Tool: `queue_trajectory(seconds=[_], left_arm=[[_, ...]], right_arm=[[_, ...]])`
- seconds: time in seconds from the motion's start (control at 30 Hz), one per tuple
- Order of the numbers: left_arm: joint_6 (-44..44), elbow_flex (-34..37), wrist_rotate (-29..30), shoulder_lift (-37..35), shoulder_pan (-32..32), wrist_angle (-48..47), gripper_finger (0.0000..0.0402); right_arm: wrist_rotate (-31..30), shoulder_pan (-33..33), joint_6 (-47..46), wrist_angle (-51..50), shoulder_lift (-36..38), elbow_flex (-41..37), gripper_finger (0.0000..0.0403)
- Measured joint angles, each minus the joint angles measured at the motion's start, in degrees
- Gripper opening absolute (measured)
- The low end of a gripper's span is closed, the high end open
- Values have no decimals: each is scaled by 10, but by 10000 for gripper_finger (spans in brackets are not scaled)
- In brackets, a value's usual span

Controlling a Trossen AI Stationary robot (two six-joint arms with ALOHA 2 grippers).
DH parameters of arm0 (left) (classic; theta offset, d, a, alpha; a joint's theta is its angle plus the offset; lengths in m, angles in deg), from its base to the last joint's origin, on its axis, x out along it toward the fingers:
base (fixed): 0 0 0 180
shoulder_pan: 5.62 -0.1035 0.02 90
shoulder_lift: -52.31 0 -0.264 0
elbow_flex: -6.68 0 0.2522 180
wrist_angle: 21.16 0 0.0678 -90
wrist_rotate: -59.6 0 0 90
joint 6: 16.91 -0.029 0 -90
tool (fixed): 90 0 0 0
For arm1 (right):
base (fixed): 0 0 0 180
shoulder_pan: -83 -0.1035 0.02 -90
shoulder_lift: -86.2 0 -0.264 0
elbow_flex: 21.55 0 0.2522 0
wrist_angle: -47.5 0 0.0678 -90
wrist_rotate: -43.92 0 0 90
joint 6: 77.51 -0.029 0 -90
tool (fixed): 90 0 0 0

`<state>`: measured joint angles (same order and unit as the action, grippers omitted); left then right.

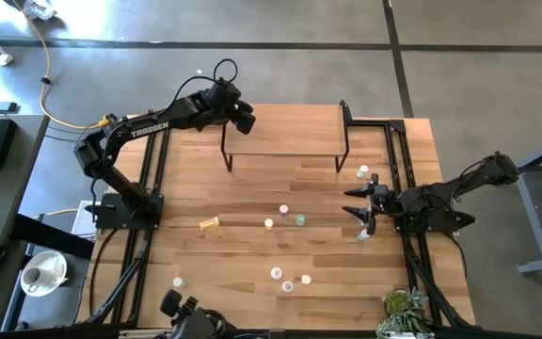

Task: Pick and place medicine bottles onto shelf by color
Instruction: Put the top white pill bottle on the shelf, then put the top left blue pill bottle on the shelf

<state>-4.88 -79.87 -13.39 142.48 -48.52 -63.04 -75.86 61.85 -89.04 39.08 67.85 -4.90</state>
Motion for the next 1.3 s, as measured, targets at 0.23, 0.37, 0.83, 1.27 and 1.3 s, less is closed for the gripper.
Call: queue_trajectory(seconds=[0.23, 0.37, 0.83, 1.27, 1.3], left_arm=[[10, 1, 0, 2, 0, -8, 169], [8, 1, 0, 2, 0, -7, 183], [-32, 1, 5, -31, -2, 29, 209], [-100, 1, -49, -130, 10, 14, 209], [-103, 1, -58, -137, 13, 8, 209]], right_arm=[[0, 0, 0, 0, 0, 0, 227], [0, 0, 0, 0, 0, 0, 227], [0, 0, 0, 0, 0, 0, 227], [0, 0, 0, 0, 0, 0, 227], [0, 0, 0, 0, 0, 0, 227]])
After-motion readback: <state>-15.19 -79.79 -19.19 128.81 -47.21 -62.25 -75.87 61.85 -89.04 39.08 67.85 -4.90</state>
